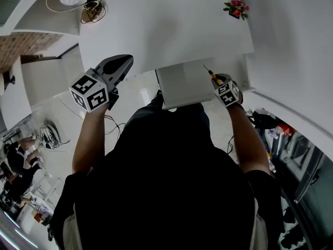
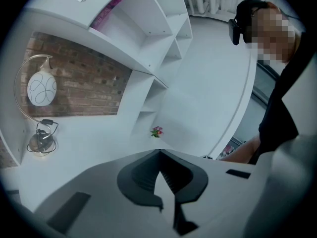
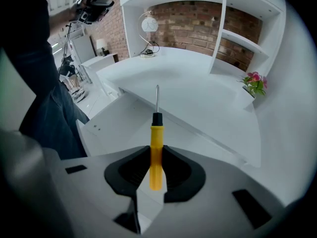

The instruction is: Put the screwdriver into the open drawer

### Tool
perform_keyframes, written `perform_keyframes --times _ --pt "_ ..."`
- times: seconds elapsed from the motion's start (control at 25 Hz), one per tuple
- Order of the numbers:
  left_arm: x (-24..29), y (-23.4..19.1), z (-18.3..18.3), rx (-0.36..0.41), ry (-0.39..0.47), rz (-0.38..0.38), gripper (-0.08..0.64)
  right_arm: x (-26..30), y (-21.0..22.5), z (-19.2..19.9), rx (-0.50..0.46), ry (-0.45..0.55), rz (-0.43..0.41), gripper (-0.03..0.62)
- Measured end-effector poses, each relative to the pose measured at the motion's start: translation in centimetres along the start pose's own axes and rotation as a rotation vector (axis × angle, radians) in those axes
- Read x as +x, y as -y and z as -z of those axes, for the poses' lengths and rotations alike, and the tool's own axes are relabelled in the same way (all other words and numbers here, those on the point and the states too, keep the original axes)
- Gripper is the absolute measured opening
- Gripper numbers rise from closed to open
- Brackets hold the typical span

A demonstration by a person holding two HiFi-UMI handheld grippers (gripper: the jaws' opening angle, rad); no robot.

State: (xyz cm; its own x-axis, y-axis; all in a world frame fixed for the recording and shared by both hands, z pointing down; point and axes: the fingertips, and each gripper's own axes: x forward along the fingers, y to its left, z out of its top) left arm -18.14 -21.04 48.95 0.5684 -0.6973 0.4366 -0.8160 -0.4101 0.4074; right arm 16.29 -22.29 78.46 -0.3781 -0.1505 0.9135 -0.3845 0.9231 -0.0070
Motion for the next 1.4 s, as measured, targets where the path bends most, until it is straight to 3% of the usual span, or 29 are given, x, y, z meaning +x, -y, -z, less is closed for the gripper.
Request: perform_keyframes --times 1.4 --pt "-0.4 -2.6 4.0 -0.082 -0.053 -0.104 0.017 10.9 -2.0 2.2 -0.260 -0.157 -0.150 0.083"
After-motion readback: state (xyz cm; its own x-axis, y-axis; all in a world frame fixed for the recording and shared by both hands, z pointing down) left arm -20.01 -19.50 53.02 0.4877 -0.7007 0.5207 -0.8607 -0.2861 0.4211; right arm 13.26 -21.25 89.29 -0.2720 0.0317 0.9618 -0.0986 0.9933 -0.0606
